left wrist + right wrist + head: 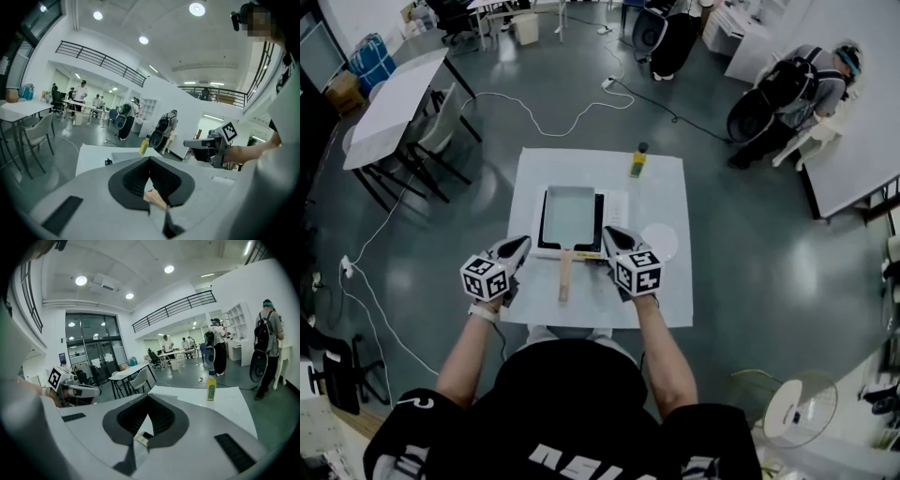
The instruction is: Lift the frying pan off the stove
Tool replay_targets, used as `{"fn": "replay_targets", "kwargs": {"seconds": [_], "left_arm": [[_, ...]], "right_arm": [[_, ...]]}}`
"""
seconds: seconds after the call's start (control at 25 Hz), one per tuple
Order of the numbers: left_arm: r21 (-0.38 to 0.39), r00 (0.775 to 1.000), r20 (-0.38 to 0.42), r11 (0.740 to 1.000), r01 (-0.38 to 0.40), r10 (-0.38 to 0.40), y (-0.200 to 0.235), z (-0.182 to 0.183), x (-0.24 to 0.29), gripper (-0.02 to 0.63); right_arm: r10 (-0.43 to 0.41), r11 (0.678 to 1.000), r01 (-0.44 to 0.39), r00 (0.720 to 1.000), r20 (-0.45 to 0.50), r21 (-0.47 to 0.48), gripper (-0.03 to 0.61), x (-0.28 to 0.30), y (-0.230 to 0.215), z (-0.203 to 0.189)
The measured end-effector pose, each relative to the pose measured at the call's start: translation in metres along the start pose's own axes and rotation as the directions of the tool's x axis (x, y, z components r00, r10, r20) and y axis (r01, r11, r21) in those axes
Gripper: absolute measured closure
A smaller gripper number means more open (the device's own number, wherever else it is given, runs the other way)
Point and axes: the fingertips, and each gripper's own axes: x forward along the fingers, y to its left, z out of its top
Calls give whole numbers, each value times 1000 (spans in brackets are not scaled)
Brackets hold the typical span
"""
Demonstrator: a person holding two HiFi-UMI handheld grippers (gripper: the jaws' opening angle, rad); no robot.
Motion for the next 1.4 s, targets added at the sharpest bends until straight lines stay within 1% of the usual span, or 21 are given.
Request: {"fn": "replay_targets", "kwargs": {"seconds": [0.16, 0.28, 0.44, 0.64, 0.76, 0.92, 0.96, 1.0, 1.08, 1.16, 1.24, 1.32, 1.4], "left_arm": [[-10, 997, -50, 998, 60, -60, 2, -19, 4, 615], [-32, 989, -90, 993, 112, -114, -4, -38, 9, 615], [-65, 972, -153, 983, 172, -180, -15, -69, 14, 615], [-106, 946, -208, 968, 229, -247, -30, -101, 21, 615], [-130, 933, -228, 958, 255, -280, -39, -116, 23, 615], [-169, 917, -238, 943, 285, -320, -46, -132, 26, 615], [-185, 913, -239, 938, 292, -332, -48, -136, 27, 612], [-205, 907, -240, 932, 300, -345, -49, -140, 28, 593], [-250, 893, -252, 917, 312, -373, -52, -150, 30, 525], [-288, 879, -265, 902, 320, -397, -55, -161, 33, 479], [-325, 865, -273, 887, 329, -421, -57, -170, 37, 438], [-361, 854, -271, 869, 337, -444, -60, -176, 41, 397], [-386, 848, -269, 858, 340, -457, -62, -180, 46, 376]], "right_arm": [[6, 999, -5, 999, -32, 39, 581, 12, 4, -20], [17, 997, -13, 998, -53, 80, 581, 17, 4, -39], [30, 992, -20, 996, -81, 121, 581, 23, 4, -63], [43, 990, -24, 990, -133, 140, 581, 31, 0, -93], [61, 986, -35, 986, -158, 164, 581, 33, -1, -111], [113, 976, -73, 975, -190, 205, 578, 39, 4, -129], [128, 973, -85, 973, -194, 216, 562, 41, 6, -131], [146, 968, -99, 970, -197, 230, 508, 43, 9, -133], [189, 956, -132, 960, -208, 263, 462, 48, 14, -139], [244, 938, -175, 946, -212, 300, 422, 54, 23, -143], [307, 913, -220, 925, -224, 344, 373, 62, 33, -150], [372, 879, -260, 899, -233, 400, 313, 69, 42, -157], [426, 840, -289, 875, -229, 459, 299, 74, 48, -161]]}}
